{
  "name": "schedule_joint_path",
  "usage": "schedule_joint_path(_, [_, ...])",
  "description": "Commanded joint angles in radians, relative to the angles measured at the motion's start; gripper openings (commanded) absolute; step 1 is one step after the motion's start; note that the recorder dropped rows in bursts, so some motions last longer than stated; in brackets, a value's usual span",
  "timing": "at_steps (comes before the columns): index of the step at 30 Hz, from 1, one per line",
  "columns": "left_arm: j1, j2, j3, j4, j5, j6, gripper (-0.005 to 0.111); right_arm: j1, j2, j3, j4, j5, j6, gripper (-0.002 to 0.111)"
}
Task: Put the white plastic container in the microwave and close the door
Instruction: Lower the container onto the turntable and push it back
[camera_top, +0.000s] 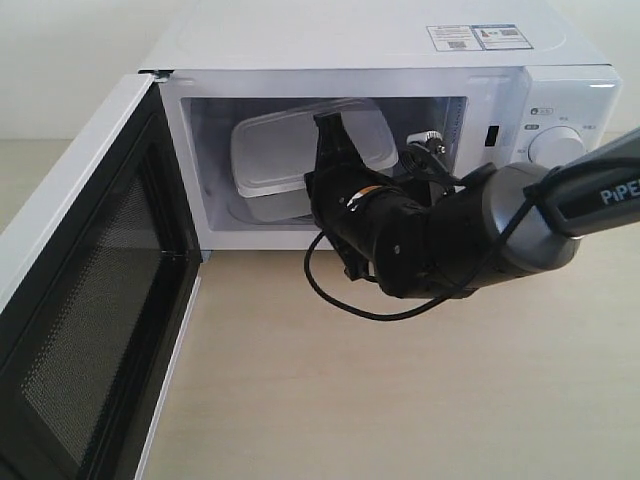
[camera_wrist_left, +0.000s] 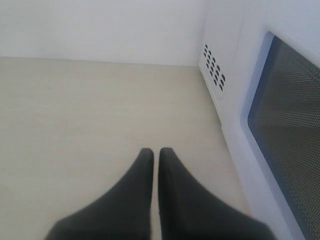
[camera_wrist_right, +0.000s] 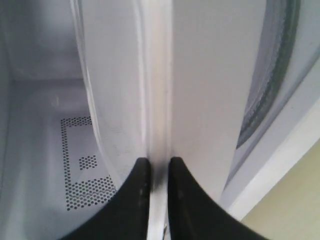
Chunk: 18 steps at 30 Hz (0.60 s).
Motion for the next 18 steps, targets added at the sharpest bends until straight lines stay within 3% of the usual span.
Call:
schedule_joint_path(1, [-0.003,-0.004,0.004,-0.003,-0.007,-0.002,0.004,-0.007,-0.004,-0.011,-0.049,-0.03,-0.017,0.004])
schedule_joint_path(4, [-0.003,-0.004,0.004,-0.003,-0.007,-0.002,0.004,-0.007,-0.004,-0.011,-0.062,-0.045,-0.017,0.017])
schedule_joint_path(9, [-0.003,-0.004,0.004,-0.003,-0.007,-0.002,0.004,-0.007,-0.004,-0.011,-0.073,-0.045,-0.017,0.05])
schedule_joint_path(11, [-0.003,-0.004,0.004,-0.003,-0.007,-0.002,0.004,-0.007,-0.006,-0.011,-0.096,-0.041,-0.017,0.058])
schedule_joint_path(18, [-0.003,-0.004,0.004,-0.003,-0.007,-0.002,0.004,-0.004,-0.086,0.024,-0.206,-0.02,-0.02,0.058])
